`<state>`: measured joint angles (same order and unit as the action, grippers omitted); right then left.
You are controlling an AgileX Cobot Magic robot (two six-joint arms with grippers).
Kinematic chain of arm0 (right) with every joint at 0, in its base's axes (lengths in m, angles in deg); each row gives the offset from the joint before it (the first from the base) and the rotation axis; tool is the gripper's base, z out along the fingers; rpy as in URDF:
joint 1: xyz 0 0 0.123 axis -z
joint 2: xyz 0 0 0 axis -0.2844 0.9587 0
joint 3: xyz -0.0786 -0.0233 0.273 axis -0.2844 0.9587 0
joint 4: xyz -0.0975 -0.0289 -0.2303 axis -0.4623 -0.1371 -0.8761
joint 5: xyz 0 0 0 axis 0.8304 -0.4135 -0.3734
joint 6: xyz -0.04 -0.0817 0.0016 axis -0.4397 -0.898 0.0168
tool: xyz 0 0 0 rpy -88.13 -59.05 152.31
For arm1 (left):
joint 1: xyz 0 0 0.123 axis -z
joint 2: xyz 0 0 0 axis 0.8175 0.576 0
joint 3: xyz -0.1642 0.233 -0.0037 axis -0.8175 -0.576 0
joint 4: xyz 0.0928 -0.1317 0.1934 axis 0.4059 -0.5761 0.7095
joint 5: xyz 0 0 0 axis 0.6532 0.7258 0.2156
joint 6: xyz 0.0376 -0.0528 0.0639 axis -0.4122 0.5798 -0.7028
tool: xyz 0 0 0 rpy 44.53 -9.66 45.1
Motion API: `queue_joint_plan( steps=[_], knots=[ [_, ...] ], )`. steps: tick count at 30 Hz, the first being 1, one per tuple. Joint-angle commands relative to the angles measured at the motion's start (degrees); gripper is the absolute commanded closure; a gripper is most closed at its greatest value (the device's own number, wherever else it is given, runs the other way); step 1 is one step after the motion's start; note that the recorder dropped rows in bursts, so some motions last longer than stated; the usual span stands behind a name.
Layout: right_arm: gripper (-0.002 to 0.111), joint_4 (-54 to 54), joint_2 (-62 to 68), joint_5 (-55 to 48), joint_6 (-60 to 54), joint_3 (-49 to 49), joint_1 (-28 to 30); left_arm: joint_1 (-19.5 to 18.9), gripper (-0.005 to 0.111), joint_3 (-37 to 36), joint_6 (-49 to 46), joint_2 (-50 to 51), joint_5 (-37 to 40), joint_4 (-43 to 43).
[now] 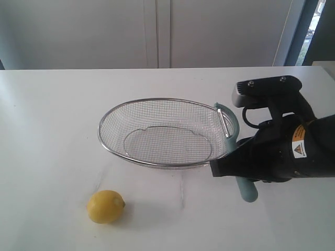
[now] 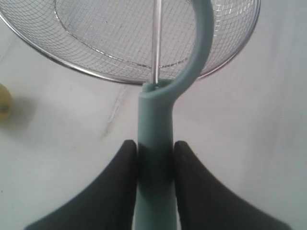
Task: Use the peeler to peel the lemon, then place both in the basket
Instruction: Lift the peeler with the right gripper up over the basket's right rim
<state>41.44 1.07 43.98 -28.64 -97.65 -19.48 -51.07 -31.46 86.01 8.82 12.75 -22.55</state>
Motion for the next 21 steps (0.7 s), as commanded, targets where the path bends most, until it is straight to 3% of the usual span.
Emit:
queue_joint_plan(
  steps=[1,9,21],
  knots=[
    [0.108,-0.8,-0.4,3.6,0.0,0.0,-0.1,-0.2,0.107,-0.2,0.0,-0.3,0.1,-0.3],
    [0.108,-0.9,-0.4,4.3,0.0,-0.5,0.0,-0.2,0.107,-0.2,0.0,-0.3,0.1,-0.3],
    [0.108,-2.7,0.8,-6.3,0.0,-9.1,0.0,-0.2,0.107,-0.2,0.0,-0.3,0.1,-0.3]
  ],
)
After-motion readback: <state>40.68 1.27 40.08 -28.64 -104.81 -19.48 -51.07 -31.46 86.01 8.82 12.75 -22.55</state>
